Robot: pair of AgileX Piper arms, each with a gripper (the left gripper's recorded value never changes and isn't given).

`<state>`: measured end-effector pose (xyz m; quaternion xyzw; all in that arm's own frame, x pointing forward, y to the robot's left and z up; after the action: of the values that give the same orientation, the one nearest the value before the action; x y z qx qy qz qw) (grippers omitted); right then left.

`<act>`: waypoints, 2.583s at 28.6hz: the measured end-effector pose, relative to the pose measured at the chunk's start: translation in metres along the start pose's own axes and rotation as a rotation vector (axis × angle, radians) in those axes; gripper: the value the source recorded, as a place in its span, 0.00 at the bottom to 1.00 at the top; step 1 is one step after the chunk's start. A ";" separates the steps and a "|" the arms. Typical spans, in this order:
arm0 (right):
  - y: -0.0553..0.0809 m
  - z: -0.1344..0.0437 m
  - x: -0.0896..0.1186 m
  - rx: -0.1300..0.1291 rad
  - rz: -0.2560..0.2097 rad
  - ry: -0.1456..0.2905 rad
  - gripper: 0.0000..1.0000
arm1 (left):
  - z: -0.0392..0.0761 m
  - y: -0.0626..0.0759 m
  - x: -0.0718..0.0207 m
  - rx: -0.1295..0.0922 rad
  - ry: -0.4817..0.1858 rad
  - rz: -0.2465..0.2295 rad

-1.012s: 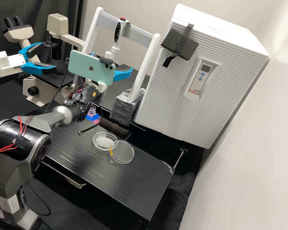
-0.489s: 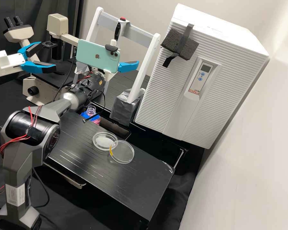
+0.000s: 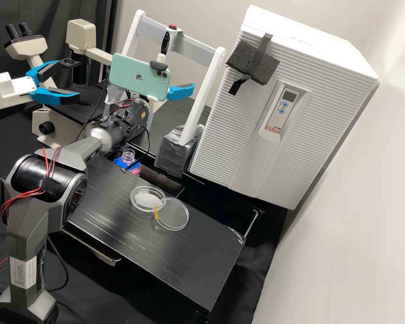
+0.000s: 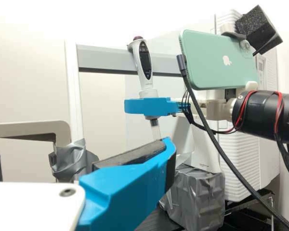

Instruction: Use the pipette

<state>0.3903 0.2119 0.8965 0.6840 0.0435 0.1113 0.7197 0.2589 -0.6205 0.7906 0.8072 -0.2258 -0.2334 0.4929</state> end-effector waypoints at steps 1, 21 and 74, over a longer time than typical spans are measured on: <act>0.000 0.000 0.000 -0.004 0.001 0.001 0.00 | 0.000 0.000 0.0000 0.000 0.000 0.000; -0.002 -0.007 0.000 -0.016 -0.001 0.014 0.00 | 0.000 0.000 0.0000 0.000 0.000 0.000; 0.006 -0.025 -0.004 0.034 -0.038 0.032 0.00 | -0.004 -0.002 -0.0025 0.002 0.014 -0.009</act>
<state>0.3806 0.2361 0.9007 0.6932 0.0700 0.1079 0.7091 0.2595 -0.6155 0.7906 0.8103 -0.2191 -0.2298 0.4925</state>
